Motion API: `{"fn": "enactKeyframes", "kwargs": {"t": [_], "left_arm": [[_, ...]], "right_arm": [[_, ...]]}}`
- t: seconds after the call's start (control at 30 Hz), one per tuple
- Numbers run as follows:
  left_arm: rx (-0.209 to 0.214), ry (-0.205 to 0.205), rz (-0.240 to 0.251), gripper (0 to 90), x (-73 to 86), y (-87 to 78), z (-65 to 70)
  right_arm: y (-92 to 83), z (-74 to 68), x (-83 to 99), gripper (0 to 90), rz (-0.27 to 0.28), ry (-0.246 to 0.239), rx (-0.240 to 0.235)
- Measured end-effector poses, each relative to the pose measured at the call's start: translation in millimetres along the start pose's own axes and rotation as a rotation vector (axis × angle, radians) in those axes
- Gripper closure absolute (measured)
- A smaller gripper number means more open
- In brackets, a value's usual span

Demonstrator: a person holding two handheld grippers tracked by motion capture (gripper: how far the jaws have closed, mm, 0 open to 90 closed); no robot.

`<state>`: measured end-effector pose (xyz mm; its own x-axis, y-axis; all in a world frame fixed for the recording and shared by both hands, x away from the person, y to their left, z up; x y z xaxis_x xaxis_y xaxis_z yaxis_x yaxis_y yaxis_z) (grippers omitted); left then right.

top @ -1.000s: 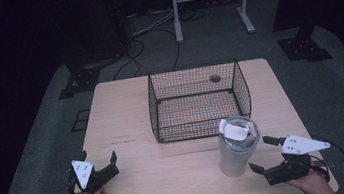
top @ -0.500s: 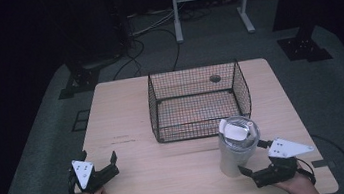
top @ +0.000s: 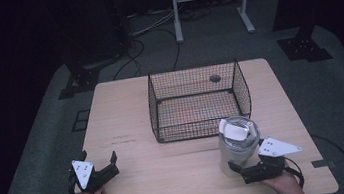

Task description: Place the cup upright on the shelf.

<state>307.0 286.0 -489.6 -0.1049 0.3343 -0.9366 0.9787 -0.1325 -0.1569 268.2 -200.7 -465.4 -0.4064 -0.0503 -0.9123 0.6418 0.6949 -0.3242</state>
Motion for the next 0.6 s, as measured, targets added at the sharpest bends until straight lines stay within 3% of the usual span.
{"fn": "enactKeyframes", "kwargs": {"t": [0.6], "left_arm": [[0.0,0.0,-0.001,0.0,0.0,-0.1,-0.1]], "right_arm": [[12.6,-2.5,0.5,5.2,0.075,-0.01,-0.005]]}}
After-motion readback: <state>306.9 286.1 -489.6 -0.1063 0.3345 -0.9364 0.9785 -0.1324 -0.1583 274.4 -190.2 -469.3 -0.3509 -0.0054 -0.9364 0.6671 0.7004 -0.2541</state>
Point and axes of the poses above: each handheld gripper's, and its own axes: y roughly forward along the jaws, x roughly out of its underside, z roughly to its right, the point moved 3 cm from there along y, roughly forward along the jaws, and after that the axes turned 13 degrees about y, right-handed, at the moved point
